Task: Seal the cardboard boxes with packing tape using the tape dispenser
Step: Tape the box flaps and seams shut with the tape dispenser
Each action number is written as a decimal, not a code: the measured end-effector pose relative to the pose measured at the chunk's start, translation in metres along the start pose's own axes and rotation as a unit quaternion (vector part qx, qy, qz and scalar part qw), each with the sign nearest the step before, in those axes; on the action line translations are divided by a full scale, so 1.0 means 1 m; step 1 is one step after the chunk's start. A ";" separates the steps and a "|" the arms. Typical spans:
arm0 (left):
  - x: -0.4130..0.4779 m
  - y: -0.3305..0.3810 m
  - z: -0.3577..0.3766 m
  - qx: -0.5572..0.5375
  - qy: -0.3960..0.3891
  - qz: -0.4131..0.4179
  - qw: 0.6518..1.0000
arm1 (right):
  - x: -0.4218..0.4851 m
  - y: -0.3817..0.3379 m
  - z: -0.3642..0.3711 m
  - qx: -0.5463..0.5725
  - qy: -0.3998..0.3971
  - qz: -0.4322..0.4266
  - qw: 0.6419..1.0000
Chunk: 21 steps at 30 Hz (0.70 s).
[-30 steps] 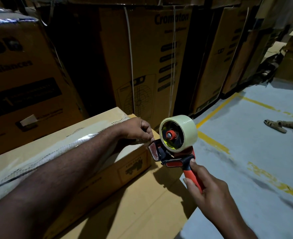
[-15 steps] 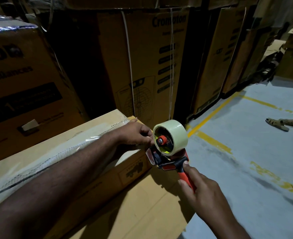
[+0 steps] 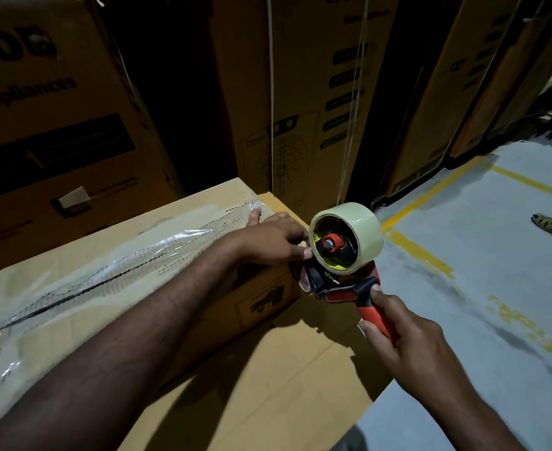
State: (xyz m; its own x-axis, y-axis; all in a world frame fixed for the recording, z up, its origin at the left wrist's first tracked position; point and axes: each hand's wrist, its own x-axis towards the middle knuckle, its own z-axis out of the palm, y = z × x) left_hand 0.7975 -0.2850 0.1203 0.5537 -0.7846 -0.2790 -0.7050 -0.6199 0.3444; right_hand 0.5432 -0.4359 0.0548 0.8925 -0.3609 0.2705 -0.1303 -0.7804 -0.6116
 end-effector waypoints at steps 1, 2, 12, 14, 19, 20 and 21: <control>0.000 0.001 0.002 -0.005 0.014 -0.008 1.000 | 0.001 0.002 0.002 0.014 -0.002 0.017 1.000; -0.001 0.003 0.004 -0.006 0.028 -0.014 0.999 | 0.002 0.005 0.004 0.035 -0.011 0.042 0.998; -0.007 0.006 0.022 0.092 0.112 -0.012 0.989 | -0.004 0.025 0.034 0.103 -0.099 0.152 0.978; -0.007 0.012 0.023 0.106 0.108 -0.029 0.988 | 0.000 0.023 0.028 0.151 -0.114 0.171 0.967; -0.011 0.017 0.032 0.156 0.139 -0.057 0.976 | 0.004 0.017 0.014 0.305 -0.164 0.254 0.903; -0.015 0.016 0.033 0.161 0.140 -0.062 0.975 | 0.005 0.017 0.012 0.319 -0.167 0.259 0.896; -0.021 0.012 0.033 0.164 0.141 -0.067 0.974 | 0.005 0.015 0.008 0.333 -0.169 0.264 0.889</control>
State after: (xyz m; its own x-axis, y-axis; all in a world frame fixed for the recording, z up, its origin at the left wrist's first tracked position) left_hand 0.7632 -0.2761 0.1007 0.7180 -0.6955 -0.0294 -0.6957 -0.7183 0.0035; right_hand 0.5495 -0.4454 0.0406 0.8768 -0.3247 -0.3546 -0.3850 -0.0324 -0.9223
